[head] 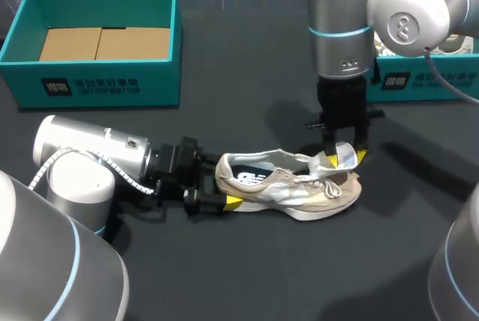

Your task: Take the shoe out of the shoebox, open the shoe tongue, remove and reinsert the insole, then place the shoe into the shoebox

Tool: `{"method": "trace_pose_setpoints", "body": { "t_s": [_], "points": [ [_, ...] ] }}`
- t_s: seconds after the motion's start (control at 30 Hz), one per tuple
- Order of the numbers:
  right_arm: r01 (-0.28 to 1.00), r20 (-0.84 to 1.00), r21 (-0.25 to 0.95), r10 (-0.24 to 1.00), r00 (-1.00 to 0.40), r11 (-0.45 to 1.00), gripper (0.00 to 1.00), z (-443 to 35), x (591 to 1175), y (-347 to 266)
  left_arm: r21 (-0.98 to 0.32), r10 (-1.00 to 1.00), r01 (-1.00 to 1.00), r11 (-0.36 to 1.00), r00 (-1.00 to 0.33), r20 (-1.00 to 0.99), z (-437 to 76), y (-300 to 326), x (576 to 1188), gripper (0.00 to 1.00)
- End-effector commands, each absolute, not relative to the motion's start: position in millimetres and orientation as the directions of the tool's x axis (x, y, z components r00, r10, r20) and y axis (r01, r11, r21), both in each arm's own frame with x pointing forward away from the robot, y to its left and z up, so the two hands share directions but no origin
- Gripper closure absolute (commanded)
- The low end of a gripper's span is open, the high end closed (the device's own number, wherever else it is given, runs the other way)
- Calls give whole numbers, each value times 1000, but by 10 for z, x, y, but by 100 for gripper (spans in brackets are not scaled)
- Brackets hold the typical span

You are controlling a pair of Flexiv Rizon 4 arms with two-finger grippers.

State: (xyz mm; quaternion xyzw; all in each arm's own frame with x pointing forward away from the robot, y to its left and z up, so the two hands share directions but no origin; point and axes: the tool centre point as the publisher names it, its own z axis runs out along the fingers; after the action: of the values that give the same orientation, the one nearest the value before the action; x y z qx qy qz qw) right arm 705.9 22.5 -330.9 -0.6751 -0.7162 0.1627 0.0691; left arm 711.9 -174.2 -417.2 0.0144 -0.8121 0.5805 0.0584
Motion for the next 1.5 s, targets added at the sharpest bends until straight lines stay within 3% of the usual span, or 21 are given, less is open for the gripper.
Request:
{"method": "trace_pose_setpoints", "body": {
  "t_s": [0.03, 0.13, 0.2, 0.4, 0.57, 0.83, 0.87, 1.23, 1.5],
  "points": [
    [946, -134, -323, 989, -55, 9, 55, -3323, 7018, 140, -941, 42, -92, 326, -993, 111, -4204, -1731, 7078, 100],
    [946, -156, -322, 987, -33, -20, 50, -3320, 6991, 75, -941, 42, -92, 326, -993, 111, -4204, -1731, 7078, 100],
    [946, -165, -323, 986, -14, -40, 34, -3317, 6979, 29, -941, 42, -92, 326, -993, 111, -4204, -1731, 7078, 100],
    [965, -162, -261, 987, -3, -40, 21, -3066, 6940, 13, -941, 42, -92, 326, -993, 111, -4204, -1731, 7078, 100],
    [981, -177, -193, 983, -48, 13, 22, -2669, 6909, 140, -941, 42, -92, 326, -993, 111, -4204, -1731, 7078, 100],
    [948, -192, -138, 932, -309, 286, 23, -2167, 6930, 552, -941, 42, -92, 326, -993, 111, -4204, -1731, 7078, 100],
    [938, -200, -146, 919, -339, 314, 26, -2132, 6932, 617, -941, 42, -92, 326, -993, 111, -4204, -1731, 7078, 100],
    [777, -177, -249, 762, -623, 578, 26, -2090, 6914, 1079, -941, 42, -92, 326, -993, 111, -4204, -1731, 7078, 100],
    [657, -129, -204, 645, -753, 726, 26, -2049, 6871, 1244, -941, 42, -92, 326, -993, 111, -4204, -1731, 7078, 100]
  ]
}}
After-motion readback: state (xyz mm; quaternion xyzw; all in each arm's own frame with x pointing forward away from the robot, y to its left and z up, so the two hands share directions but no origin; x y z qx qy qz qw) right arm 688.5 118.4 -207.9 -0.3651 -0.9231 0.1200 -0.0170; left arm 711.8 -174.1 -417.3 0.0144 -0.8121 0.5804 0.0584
